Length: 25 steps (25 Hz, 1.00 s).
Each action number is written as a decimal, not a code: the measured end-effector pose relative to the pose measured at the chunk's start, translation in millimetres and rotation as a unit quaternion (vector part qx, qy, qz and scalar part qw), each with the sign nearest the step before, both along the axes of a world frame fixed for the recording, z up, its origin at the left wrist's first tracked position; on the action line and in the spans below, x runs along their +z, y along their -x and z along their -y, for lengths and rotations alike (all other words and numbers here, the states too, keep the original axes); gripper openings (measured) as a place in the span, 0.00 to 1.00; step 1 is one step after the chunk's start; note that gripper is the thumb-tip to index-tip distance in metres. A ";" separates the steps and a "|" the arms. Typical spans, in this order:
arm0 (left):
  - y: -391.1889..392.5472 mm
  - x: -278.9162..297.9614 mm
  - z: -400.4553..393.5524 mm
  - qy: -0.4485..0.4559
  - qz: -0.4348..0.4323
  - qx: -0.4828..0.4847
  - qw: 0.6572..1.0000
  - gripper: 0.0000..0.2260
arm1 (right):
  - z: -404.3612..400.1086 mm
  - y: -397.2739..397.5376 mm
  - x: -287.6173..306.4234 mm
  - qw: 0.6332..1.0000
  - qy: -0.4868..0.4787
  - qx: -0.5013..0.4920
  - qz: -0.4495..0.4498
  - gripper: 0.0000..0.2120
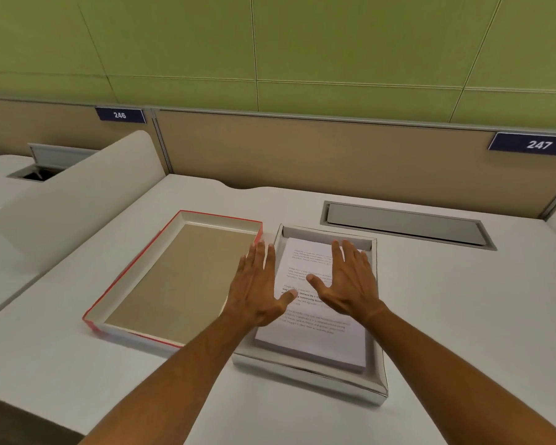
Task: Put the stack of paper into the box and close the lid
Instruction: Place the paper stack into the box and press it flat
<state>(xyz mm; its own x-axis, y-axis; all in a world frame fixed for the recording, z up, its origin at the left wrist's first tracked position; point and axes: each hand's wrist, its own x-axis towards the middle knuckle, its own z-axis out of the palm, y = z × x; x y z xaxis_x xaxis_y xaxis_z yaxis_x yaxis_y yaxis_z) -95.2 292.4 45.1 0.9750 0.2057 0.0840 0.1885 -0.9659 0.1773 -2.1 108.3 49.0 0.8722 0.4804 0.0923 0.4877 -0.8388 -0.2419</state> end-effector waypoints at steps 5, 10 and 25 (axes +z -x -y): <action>-37.0 -2.2 -16.2 -0.010 -0.005 -0.056 0.998 0.45 | -13.6 -25.3 -4.8 0.999 0.011 -0.029 -0.010 0.48; -81.6 -6.4 -43.5 -0.021 -0.029 -0.094 0.995 0.46 | -38.6 -66.1 -3.7 0.998 0.010 -0.028 -0.057 0.41; -111.5 -35.6 -98.3 0.011 -0.049 -0.124 0.991 0.49 | -104.3 -133.4 -24.7 0.980 0.045 -0.022 -0.191 0.24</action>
<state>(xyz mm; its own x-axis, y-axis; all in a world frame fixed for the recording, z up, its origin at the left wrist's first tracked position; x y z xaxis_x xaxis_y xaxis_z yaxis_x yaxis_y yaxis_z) 16.2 390.7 9.6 0.9991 -0.0407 -0.0147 -0.0372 -0.9809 0.1911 131.3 212.6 24.3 0.8547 0.4334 -0.2857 0.3392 -0.8829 -0.3246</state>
